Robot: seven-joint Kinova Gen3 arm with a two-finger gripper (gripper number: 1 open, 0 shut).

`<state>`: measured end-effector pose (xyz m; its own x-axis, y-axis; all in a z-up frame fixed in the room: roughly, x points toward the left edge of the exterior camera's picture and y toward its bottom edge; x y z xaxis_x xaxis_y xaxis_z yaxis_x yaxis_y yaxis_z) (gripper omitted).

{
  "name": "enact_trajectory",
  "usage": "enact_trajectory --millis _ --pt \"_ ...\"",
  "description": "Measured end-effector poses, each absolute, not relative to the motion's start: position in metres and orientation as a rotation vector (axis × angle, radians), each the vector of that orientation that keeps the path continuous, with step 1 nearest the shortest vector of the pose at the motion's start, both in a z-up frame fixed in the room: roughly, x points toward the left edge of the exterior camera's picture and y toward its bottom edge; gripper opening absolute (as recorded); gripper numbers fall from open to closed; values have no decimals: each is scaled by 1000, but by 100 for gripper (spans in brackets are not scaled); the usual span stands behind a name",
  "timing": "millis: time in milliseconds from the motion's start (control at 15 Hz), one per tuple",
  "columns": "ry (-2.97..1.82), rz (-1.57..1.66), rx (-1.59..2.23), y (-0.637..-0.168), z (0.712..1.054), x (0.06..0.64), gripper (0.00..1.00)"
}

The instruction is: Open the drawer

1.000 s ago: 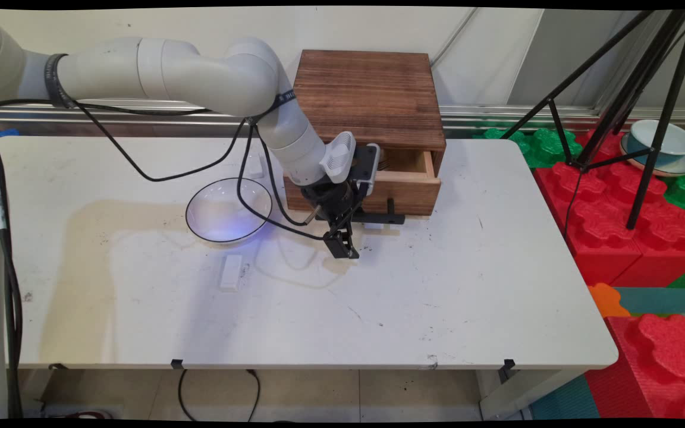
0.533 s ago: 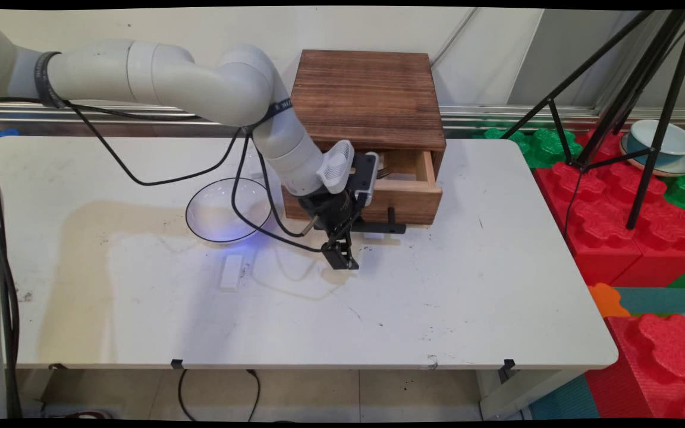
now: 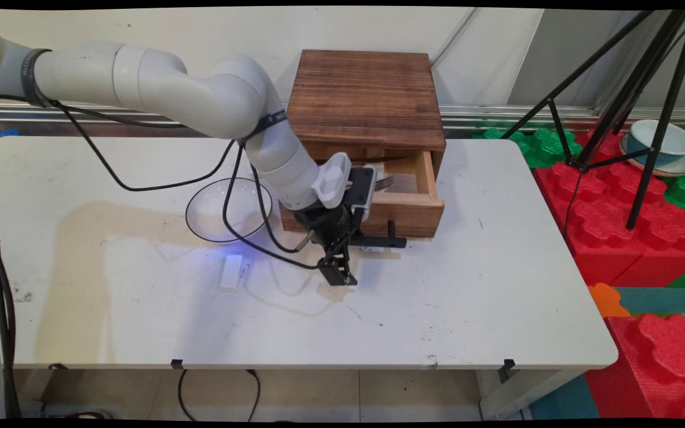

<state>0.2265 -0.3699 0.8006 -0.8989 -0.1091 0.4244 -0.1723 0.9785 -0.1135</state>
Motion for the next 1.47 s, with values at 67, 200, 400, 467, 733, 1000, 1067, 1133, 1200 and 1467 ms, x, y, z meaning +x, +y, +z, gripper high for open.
enact_trajectory --millis 67,200,400,467,733,1000,1067,1133,1200,1467 --pt "-2696 202 199 -367 800 226 100" --pt "-2695 194 195 -360 800 225 100" --pt "-2693 183 190 -352 800 224 100" --pt "-2692 178 187 -348 800 223 100" --pt "-2690 158 180 -334 799 222 100" --pt "-2686 144 175 -324 799 220 100" --pt "-2685 141 174 -322 798 219 100" --pt "-2683 136 172 -318 798 218 100" --pt "-2682 132 171 -315 798 218 100" --pt "-2674 117 168 -303 798 214 100"
